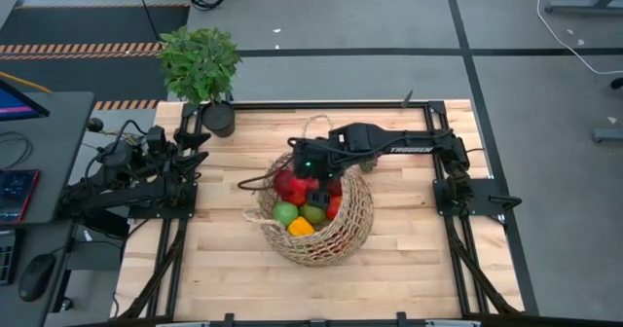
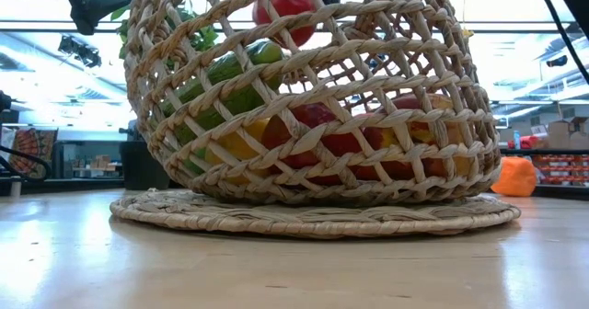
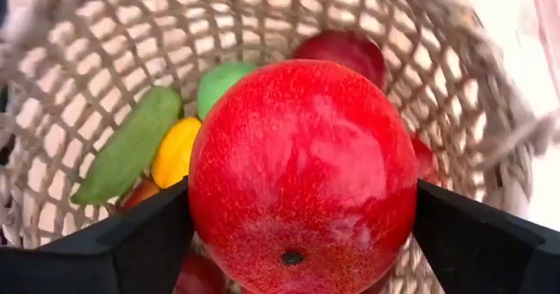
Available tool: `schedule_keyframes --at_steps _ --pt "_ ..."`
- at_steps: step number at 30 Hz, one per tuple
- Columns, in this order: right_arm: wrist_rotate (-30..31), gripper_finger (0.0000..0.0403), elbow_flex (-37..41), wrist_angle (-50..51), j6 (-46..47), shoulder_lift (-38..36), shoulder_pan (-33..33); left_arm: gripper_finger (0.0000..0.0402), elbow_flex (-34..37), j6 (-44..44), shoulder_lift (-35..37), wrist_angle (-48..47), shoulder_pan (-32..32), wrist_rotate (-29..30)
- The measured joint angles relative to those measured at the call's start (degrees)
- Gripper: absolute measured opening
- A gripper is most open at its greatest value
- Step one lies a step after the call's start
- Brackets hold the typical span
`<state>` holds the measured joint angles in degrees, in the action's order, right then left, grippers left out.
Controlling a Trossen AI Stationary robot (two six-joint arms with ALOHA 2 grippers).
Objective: Build produce basket
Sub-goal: Put the red apple into the brown basket
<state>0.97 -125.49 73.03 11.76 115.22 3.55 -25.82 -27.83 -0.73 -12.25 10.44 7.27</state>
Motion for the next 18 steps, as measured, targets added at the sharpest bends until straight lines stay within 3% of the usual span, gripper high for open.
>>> schedule_keyframes --at_steps 6,9,12,18 --pt "-0.24 0.0396 0.02 -4.32 -3.80 0.00 -0.69 0.0390 0.00 -1.80 0.00 0.52 0.00 0.00" --pt "-0.59 0.0396 0.02 -5.46 -2.41 0.00 -0.85 0.0390 -0.02 -24.98 0.03 6.04 -0.04 0.21" --pt "-0.79 0.0396 0.02 -4.89 -2.28 0.00 -0.15 0.0390 0.00 -28.59 -0.01 7.95 0.10 3.18" --pt "2.22 0.0396 0.02 -4.87 -1.26 0.00 1.78 0.0390 -0.32 -29.25 -8.49 8.70 -0.04 -11.67"
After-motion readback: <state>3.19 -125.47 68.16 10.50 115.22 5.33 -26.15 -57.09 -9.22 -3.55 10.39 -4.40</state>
